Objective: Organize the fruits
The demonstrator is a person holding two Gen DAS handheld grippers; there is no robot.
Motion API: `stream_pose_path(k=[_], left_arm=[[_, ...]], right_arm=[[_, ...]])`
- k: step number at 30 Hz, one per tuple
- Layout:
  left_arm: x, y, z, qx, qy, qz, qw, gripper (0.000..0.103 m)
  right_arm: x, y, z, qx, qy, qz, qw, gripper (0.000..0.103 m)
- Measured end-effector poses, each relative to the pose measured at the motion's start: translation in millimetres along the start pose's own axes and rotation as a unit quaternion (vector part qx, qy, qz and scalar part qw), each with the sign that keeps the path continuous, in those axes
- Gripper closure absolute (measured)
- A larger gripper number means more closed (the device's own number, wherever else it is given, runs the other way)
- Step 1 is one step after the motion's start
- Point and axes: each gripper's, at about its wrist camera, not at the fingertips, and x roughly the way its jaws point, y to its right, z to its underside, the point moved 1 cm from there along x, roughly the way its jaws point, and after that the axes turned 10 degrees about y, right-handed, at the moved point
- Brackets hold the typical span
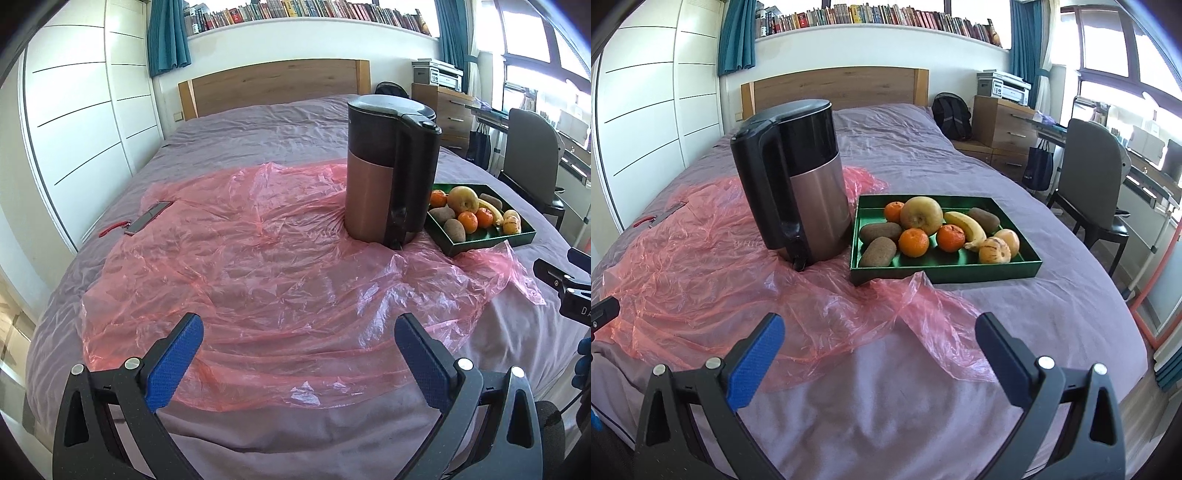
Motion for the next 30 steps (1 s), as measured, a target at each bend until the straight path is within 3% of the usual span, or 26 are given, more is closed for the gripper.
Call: stream_pose_path(k=[15, 30], left_arm=[[-1, 35, -26, 0.018, 0.005, 0.006, 0.9998, 0.001], [6, 51, -31, 0.043, -0.01, 0.002, 0.999, 0.001]], right_arm=[[2, 33, -22, -0.002, 0.016, 0.001, 1.0, 0.0], [14, 62, -9, 0.016, 0.015, 0.011, 1.0, 0.0]])
